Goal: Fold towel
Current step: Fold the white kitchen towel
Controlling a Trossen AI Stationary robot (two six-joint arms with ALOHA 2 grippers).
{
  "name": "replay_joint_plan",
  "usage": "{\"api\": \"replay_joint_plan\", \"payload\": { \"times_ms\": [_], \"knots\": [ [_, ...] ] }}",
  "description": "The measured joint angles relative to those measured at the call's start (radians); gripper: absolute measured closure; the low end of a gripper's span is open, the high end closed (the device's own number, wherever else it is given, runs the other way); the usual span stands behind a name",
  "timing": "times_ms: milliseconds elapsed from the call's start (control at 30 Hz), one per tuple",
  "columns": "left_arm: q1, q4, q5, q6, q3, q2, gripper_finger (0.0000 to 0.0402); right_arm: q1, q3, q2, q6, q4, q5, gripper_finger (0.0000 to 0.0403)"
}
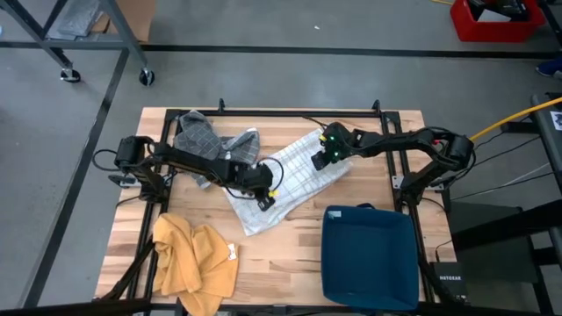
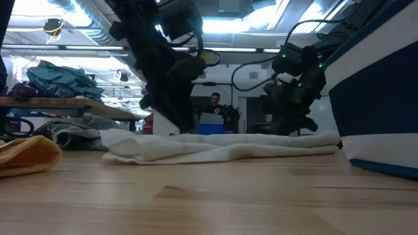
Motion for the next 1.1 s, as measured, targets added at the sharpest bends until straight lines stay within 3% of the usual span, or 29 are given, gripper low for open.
{"api": "replay_joint_plan", "payload": {
  "times_ms": [167, 367, 567, 667, 1100],
  "knots": [
    [0.082, -0.016, -0.017, 0.081, 0.0, -0.023, 0.0329, 0.0, 0.001, -0.031, -0.004, -0.012, -0.117, 0.0292],
    [0.175, -0.064, -0.018, 0.165, 0.0, -0.023, 0.0329, 0.004, 0.001, -0.043, -0.005, -0.149, -0.114, 0.0292],
    [0.242, -0.107, -0.019, 0.187, -0.002, -0.021, 0.0329, 0.068, 0.002, -0.043, -0.031, -0.396, 0.093, 0.0292],
    [0.253, -0.135, -0.018, 0.208, -0.004, -0.02, 0.0329, 0.096, 0.005, -0.045, -0.03, -0.441, 0.192, 0.0292],
    [0.136, -0.168, 0.014, 0.128, -0.009, -0.013, 0.0329, 0.104, 0.001, -0.042, -0.032, -0.262, 0.422, 0.0292]
  ]
}}
